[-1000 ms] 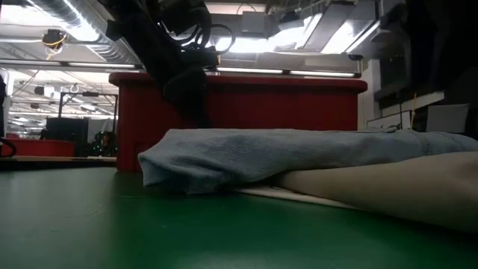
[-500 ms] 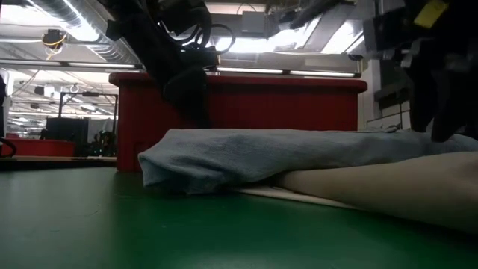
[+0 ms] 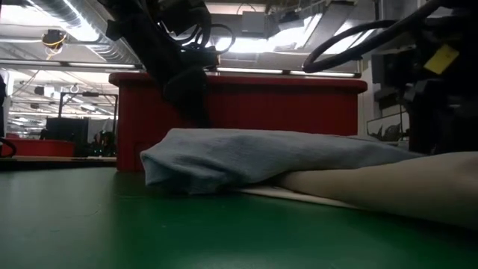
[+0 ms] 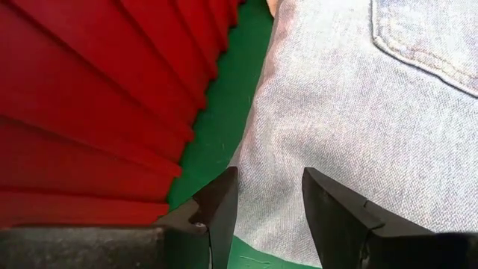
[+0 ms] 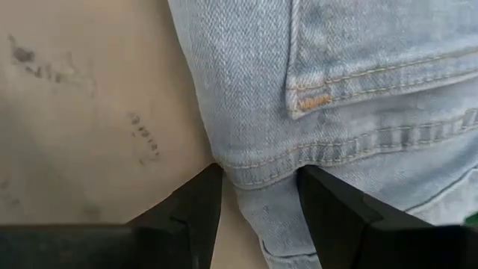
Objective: Fold Laundry from Bin
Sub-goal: Stack the light blue jeans on top of the brown shorts
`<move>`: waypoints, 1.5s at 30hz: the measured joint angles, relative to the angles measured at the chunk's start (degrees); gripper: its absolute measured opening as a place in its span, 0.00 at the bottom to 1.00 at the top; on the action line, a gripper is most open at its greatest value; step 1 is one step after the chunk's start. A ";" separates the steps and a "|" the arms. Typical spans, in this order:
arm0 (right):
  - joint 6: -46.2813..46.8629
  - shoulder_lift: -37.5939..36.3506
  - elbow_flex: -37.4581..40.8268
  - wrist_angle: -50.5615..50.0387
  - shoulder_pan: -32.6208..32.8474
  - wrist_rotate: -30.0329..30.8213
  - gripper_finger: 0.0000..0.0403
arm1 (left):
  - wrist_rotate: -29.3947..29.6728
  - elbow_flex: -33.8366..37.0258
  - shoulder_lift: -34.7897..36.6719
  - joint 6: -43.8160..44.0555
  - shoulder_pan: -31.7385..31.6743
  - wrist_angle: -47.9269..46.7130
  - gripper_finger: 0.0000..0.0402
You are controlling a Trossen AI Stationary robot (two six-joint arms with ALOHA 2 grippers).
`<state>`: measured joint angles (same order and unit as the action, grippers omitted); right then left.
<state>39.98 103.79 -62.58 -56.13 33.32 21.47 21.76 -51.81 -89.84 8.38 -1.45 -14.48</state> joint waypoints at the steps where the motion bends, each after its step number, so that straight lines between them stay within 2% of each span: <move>1: 0.09 0.00 0.26 0.53 -0.17 0.12 0.44 | 0.00 0.01 0.00 -0.03 0.00 0.00 0.36; 4: 0.12 0.00 0.34 1.43 -0.44 0.32 0.41 | 0.00 0.02 0.00 -1.57 0.08 0.00 0.36; 8: 0.10 0.04 0.34 2.58 -0.87 0.64 0.31 | 0.04 -0.65 0.00 -3.11 0.88 -0.79 0.36; 13: 0.04 0.11 0.41 4.98 -1.20 0.62 0.16 | -0.07 -5.46 0.00 -5.90 2.87 -5.32 0.36; 17: 0.06 0.12 0.38 6.35 -1.16 0.66 0.08 | -0.20 -9.86 0.02 -5.99 5.41 -10.25 0.36; 20: 0.05 0.21 -0.07 6.50 -1.16 0.56 0.07 | -2.71 -11.78 0.02 -5.23 7.91 -13.26 0.36; 25: 0.06 0.37 -2.16 6.91 -1.20 -0.60 0.09 | -11.12 -12.07 0.02 0.49 13.24 -14.00 0.36; 27: 0.03 0.43 -3.24 7.07 -1.18 -0.89 0.08 | -12.78 -12.07 0.02 2.82 15.58 -14.29 0.36; 33: 0.01 0.48 -5.80 7.10 -1.18 -2.17 0.07 | -12.80 -12.07 0.01 9.08 22.61 -15.11 0.36; 37: 0.01 0.48 -6.02 7.42 -1.18 -3.28 0.08 | -7.84 -12.07 -1.10 11.40 26.59 -16.58 0.38; 40: 0.01 0.48 -6.06 7.48 -1.16 -3.58 0.08 | -5.24 -12.07 -2.73 14.29 27.91 -16.34 0.45; 45: 0.01 0.46 -6.08 7.71 -1.16 -4.28 0.08 | -4.68 -12.07 -6.71 15.42 28.98 -16.16 0.60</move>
<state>39.99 104.25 -68.66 -48.43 32.16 17.19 17.08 -63.88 -96.55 23.80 27.53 -30.64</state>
